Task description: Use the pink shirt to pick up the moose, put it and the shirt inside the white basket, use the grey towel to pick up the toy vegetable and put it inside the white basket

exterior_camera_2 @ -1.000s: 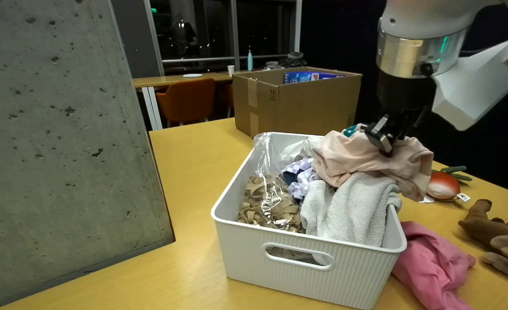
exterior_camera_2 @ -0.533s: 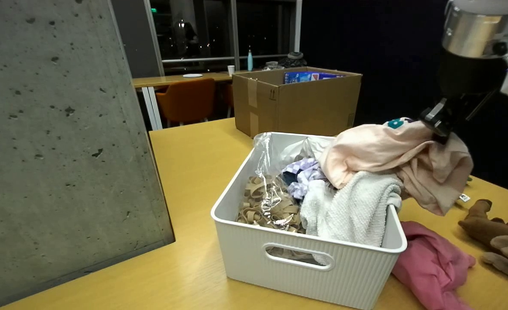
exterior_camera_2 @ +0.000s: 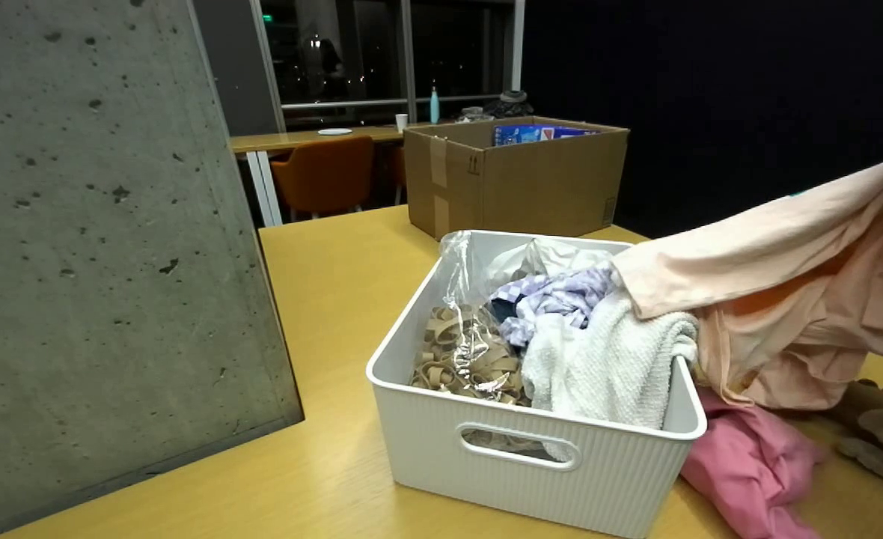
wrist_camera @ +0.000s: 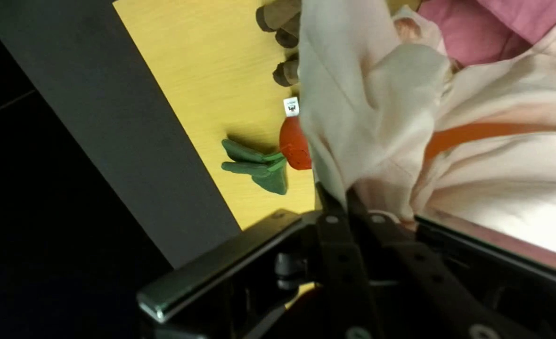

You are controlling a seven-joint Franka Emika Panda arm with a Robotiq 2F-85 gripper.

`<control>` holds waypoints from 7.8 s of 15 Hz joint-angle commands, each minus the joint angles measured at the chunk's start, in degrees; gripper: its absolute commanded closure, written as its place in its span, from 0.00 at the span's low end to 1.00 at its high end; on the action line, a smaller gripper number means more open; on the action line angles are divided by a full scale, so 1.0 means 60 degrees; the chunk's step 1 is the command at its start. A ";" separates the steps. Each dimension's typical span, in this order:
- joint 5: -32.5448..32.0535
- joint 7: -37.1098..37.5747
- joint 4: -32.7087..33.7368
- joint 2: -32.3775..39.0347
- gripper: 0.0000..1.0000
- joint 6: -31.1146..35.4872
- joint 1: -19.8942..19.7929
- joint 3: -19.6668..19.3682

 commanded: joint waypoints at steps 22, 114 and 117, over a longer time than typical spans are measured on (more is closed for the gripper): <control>0.2334 -0.0462 -0.3144 -0.1926 0.99 -0.1040 -0.2540 -0.0873; 0.5036 -0.2571 1.2685 0.6952 0.96 -0.4234 -0.0992 -0.1670; 0.4520 -0.2042 1.4042 0.7764 0.96 -0.4241 -0.0485 -0.1732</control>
